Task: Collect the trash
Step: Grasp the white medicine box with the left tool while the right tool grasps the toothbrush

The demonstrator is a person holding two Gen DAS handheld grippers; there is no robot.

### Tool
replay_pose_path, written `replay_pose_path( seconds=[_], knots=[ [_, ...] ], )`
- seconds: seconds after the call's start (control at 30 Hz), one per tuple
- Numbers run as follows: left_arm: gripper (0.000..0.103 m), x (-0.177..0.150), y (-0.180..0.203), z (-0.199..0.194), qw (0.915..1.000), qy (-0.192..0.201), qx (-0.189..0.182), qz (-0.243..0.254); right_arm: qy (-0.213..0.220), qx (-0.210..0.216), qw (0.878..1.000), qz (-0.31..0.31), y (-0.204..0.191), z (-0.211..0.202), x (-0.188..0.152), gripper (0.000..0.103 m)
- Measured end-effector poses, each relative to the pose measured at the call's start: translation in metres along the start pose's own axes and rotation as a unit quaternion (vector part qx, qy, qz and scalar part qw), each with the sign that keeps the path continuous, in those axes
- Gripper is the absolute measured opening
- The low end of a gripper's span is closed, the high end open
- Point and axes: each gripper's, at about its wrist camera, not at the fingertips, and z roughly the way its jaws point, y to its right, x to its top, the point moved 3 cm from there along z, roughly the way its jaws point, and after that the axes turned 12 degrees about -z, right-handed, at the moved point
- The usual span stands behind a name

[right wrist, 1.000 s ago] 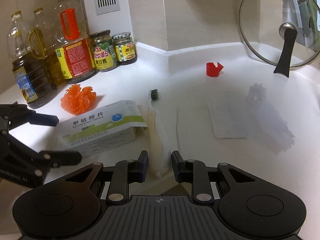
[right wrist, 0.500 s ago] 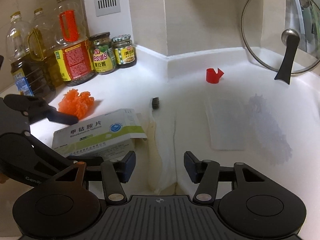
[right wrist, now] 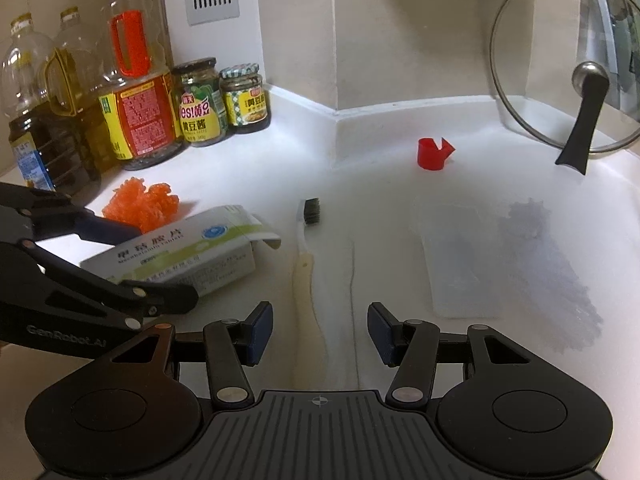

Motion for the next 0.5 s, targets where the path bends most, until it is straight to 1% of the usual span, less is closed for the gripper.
replay_pose_path(
  seconds=[0.1, 0.17, 0.2, 0.23, 0.37, 0.5],
  knots=[
    [0.075, 0.000, 0.000, -0.001, 1.0000, 0.001, 0.001, -0.004, 0.000, -0.010, 1.000, -0.019, -0.004, 0.005, 0.001, 0.052],
    [0.075, 0.000, 0.001, -0.001, 1.0000, 0.002, 0.002, -0.008, 0.003, -0.007, 1.000, -0.026, -0.007, 0.006, 0.002, 0.043],
    [0.074, 0.000, 0.001, -0.001, 0.9999, 0.002, 0.002, -0.011, 0.004, -0.004, 1.000, -0.026, -0.008, 0.007, 0.002, 0.032],
    [0.074, -0.001, 0.001, -0.001, 0.9999, 0.002, 0.003, -0.013, 0.003, -0.005, 1.000, -0.029, -0.009, 0.007, 0.003, 0.024],
    [0.074, -0.001, 0.002, -0.002, 0.9998, 0.002, 0.007, -0.016, 0.004, -0.010, 1.000, -0.030, -0.011, 0.008, 0.005, 0.022],
    [0.074, -0.002, 0.002, -0.005, 0.9997, 0.005, 0.008, -0.023, 0.024, -0.004, 0.999, -0.022, -0.009, -0.002, 0.006, 0.022]
  ],
)
